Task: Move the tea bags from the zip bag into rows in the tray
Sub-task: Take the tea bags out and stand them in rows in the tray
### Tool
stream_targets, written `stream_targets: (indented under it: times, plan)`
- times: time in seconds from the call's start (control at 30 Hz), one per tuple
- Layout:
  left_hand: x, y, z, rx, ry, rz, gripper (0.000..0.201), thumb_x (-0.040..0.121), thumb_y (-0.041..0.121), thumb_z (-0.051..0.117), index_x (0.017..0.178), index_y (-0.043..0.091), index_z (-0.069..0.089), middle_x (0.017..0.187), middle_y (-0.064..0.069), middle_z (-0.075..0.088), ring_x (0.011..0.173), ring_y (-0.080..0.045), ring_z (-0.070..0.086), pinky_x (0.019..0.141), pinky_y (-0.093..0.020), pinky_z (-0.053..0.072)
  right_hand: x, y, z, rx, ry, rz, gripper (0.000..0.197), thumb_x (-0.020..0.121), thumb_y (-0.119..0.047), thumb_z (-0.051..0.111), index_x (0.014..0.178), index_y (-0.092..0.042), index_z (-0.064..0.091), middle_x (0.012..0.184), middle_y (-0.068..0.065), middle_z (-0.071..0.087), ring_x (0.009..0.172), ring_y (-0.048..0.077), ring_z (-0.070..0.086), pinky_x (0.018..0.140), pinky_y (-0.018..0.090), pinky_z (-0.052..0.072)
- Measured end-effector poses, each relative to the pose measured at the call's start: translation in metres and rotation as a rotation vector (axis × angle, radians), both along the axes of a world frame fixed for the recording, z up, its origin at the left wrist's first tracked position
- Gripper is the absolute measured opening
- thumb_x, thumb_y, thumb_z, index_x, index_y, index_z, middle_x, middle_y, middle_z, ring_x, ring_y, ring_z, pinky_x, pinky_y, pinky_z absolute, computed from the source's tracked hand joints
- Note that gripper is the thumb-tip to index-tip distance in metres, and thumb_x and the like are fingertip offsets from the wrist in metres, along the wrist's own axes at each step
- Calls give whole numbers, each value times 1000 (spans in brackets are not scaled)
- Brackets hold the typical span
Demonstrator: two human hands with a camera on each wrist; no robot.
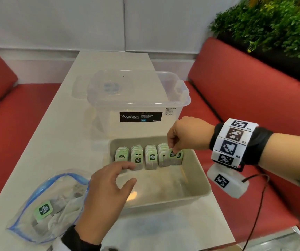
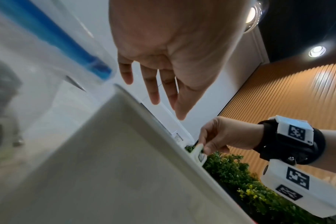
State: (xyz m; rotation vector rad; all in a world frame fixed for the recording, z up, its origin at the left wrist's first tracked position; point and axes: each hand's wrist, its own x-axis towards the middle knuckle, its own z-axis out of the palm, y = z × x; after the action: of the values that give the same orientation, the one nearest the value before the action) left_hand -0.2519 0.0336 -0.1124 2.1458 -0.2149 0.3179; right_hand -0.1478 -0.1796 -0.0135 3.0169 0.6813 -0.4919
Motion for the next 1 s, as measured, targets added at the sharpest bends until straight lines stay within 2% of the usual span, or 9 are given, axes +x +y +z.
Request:
stream_targets:
  times: [0.07,0.1,0.17,0.23,0.33,0.47,0.6,0.77,1.0]
  plan:
    - [1,6,-7,97,-37,11,34,67,32,66,96,48,57,101,31,61,97,6,57,90,-37,46,9,-4,-13,-113,28,-2,10,77,-24,74,86,-25,71,73,-14,60,67,6,52,56,20,40]
    - [1,8,-10,145,-34,27,35,66,30,66,95,47,56,97,32,61,99,3,57,93,-44,43,13,-5,-20,-165,42,3,10,78,-23,72,88,-26,71,75,-14,60,69,7,52,56,21,41]
    - [0,9,-14,233,-22,47,34,66,29,64,92,48,53,98,37,57,106,6,51,106,-38,25,19,-6,-34,-244,66,18,12,80,-20,69,90,-25,71,81,-12,64,74,10,54,63,23,42]
    - [-2,11,-16,296,-38,35,26,70,33,59,91,47,51,100,39,54,111,9,45,107,-28,8,25,-7,-46,-300,90,29,14,80,-17,66,91,-24,72,89,-9,69,80,14,60,66,24,44]
    - [-2,13,-17,356,-40,10,18,74,39,45,90,46,49,102,36,51,117,8,39,107,-26,0,33,-7,-55,-364,123,35,16,81,-15,63,92,-23,72,92,-6,69,83,17,61,63,24,43]
    - [0,13,-20,363,-22,9,19,72,40,46,89,46,49,102,37,47,120,9,36,106,-26,-2,41,-6,-62,-433,114,26,13,81,-16,60,90,-19,68,92,0,67,79,20,59,59,24,40]
    - [2,13,-21,368,-1,16,31,65,34,62,89,47,48,98,37,49,113,4,42,104,-24,-3,49,-5,-69,-475,101,-16,14,81,-20,61,93,-16,68,93,3,68,82,22,62,62,26,43]
    - [2,14,-20,339,-9,28,19,71,44,47,89,47,49,96,37,51,113,5,43,102,-22,-2,51,-2,-74,-498,67,-12,15,81,-18,60,93,-15,68,90,3,67,76,22,60,61,27,42]
    - [3,16,-20,324,-2,32,19,72,46,44,90,46,49,97,37,52,112,5,42,94,-29,10,53,-1,-76,-530,75,-5,10,83,-20,61,90,-14,66,81,2,60,72,22,56,61,28,42]
